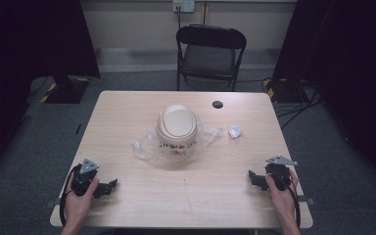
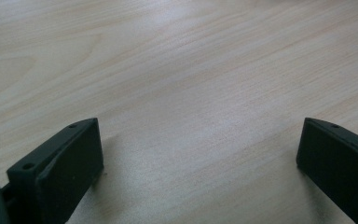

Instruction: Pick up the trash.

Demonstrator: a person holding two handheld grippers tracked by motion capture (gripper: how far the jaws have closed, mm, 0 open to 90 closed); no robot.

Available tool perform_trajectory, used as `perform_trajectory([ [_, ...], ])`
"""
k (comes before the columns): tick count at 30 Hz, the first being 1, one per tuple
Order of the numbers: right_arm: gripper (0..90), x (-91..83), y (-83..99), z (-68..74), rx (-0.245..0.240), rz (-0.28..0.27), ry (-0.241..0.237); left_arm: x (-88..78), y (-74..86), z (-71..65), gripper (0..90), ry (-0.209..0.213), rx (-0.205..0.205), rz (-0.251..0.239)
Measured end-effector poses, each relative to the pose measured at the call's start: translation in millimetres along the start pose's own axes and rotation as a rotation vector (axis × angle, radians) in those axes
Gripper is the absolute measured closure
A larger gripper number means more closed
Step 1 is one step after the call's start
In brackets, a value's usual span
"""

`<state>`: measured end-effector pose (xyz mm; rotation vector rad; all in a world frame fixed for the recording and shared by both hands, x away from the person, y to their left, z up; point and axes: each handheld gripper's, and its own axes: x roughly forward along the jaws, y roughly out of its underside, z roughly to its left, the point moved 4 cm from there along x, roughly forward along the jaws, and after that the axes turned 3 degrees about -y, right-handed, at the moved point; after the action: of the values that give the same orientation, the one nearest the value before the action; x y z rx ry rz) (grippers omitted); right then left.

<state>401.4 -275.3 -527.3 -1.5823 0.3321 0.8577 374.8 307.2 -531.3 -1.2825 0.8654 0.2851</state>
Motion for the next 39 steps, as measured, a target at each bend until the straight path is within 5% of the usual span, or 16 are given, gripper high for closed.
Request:
perform_trajectory([
  [11, 13.8, -1.1, -2.4, 5.1, -0.005, -0.008, 0.005, 0.9, -0.9, -0.5, 0.0, -0.003, -0.005, -0.002],
  [19, 14.1, -8.0, -16.2, 16.0, 0.015, -0.056, -0.035, 1.3, -1.3, -1.6, 0.0, -0.011, -0.018, 0.001],
  [22, 14.0, -10.2, -25.3, 27.6, -0.01, -0.07, -0.076, 1.7, -1.6, -2.2, 0.0, -0.016, -0.024, 0.0],
  [31, 14.5, -9.6, -41.7, 44.4, -0.04, -0.096, -0.103, 1.9, -1.8, -2.6, 0.0, -0.019, -0.025, 0.0],
  [39, 13.7, -1.9, -64.8, 75.6, -0.082, -0.116, -0.166, 2.0, -1.9, -3.0, 0.0, -0.022, -0.028, -0.001],
])
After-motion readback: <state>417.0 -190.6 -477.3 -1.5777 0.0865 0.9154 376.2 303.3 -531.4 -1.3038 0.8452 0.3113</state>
